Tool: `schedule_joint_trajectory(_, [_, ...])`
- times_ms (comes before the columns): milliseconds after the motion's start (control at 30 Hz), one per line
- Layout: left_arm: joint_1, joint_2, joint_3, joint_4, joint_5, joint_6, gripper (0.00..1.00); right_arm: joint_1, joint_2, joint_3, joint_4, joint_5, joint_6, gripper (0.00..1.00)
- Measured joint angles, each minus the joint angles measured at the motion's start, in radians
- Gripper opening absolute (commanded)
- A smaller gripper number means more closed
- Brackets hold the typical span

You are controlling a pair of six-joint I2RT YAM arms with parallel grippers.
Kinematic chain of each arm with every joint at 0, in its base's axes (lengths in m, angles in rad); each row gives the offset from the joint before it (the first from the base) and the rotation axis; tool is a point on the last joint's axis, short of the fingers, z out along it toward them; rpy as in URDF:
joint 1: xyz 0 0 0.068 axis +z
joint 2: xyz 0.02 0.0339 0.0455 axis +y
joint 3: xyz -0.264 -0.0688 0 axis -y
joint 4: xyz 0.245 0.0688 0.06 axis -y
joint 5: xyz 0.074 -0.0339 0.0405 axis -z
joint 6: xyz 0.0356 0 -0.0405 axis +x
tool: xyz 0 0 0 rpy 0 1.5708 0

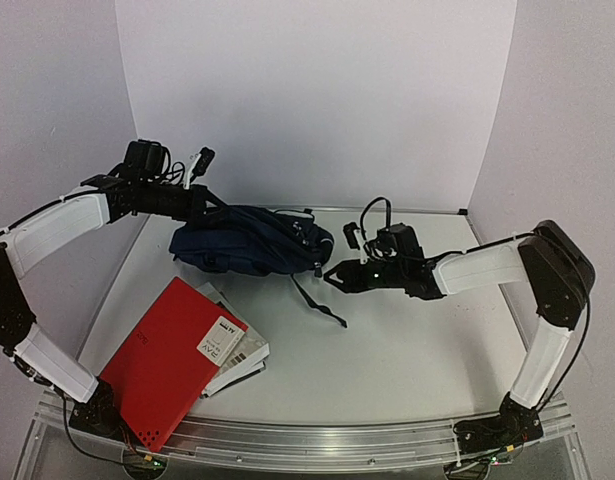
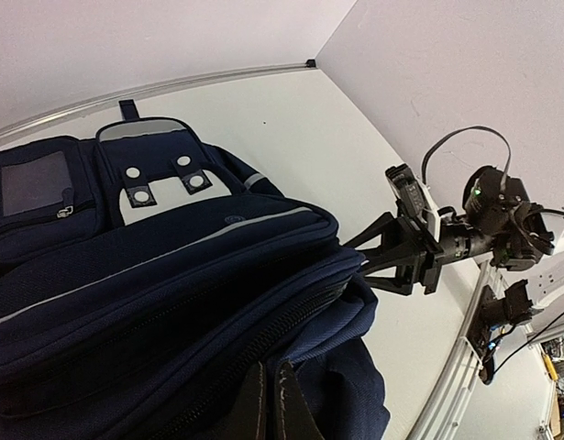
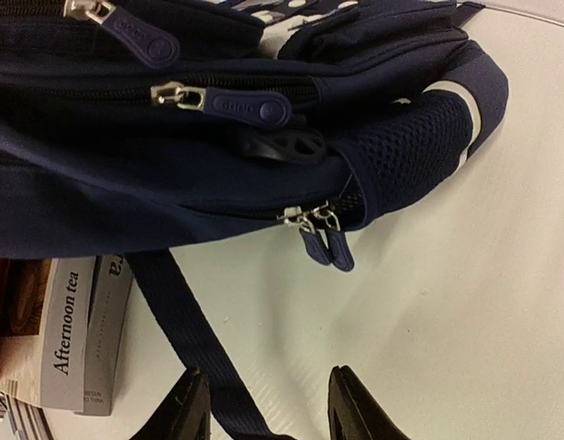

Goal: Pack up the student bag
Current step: Unzip the student bag at the center of the board.

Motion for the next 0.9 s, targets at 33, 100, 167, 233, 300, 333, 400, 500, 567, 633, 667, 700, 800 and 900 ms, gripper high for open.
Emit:
schedule_joint_trajectory(33, [0.0, 0.001, 0.001, 0.001, 0.007, -0.005, 0.0, -0.002, 0.017, 0.016, 0.009, -0.003, 0.007, 0.36])
schedule_joint_trajectory(100, [0.0, 0.005, 0.006, -0.002, 0.019, -0.012, 0.0, -0.005, 0.06, 0.051, 0.023, -0.008, 0.017, 0.33])
schedule_joint_trajectory(167, [0.0, 0.008, 0.012, -0.007, 0.024, -0.014, 0.0, -0.007, 0.098, 0.08, 0.031, -0.014, 0.029, 0.32])
schedule_joint_trajectory(233, [0.0, 0.009, 0.013, -0.008, 0.025, -0.014, 0.0, -0.009, 0.13, 0.104, 0.034, -0.022, 0.037, 0.33])
schedule_joint_trajectory(300, [0.0, 0.009, 0.013, -0.01, 0.026, -0.014, 0.0, -0.009, 0.155, 0.124, 0.034, -0.028, 0.042, 0.33])
schedule_joint_trajectory(333, [0.0, 0.009, 0.013, -0.01, 0.026, -0.014, 0.0, -0.009, 0.163, 0.131, 0.034, -0.029, 0.043, 0.33])
schedule_joint_trajectory(400, [0.0, 0.009, 0.013, -0.01, 0.026, -0.014, 0.0, -0.009, 0.18, 0.149, 0.034, -0.03, 0.046, 0.33])
schedule_joint_trajectory(500, [0.0, 0.01, 0.013, -0.01, 0.026, -0.014, 0.0, -0.009, 0.206, 0.177, 0.038, -0.028, 0.05, 0.32])
schedule_joint_trajectory(567, [0.0, 0.01, 0.013, -0.01, 0.026, -0.014, 0.0, -0.009, 0.224, 0.194, 0.041, -0.025, 0.051, 0.32])
schedule_joint_trajectory(633, [0.0, 0.01, 0.013, -0.01, 0.027, -0.014, 0.0, -0.009, 0.238, 0.205, 0.042, -0.023, 0.053, 0.32])
schedule_joint_trajectory(667, [0.0, 0.01, 0.013, -0.01, 0.027, -0.014, 0.0, -0.009, 0.245, 0.211, 0.042, -0.02, 0.054, 0.32])
schedule_joint_trajectory(700, [0.0, 0.01, 0.013, -0.011, 0.027, -0.014, 0.0, -0.009, 0.252, 0.216, 0.042, -0.017, 0.054, 0.31])
schedule_joint_trajectory(800, [0.0, 0.01, 0.013, -0.011, 0.032, -0.014, 0.0, -0.009, 0.269, 0.225, 0.044, -0.008, 0.053, 0.27])
schedule_joint_trajectory(900, [0.0, 0.01, 0.013, -0.011, 0.033, -0.014, 0.0, -0.009, 0.279, 0.23, 0.044, -0.006, 0.053, 0.23])
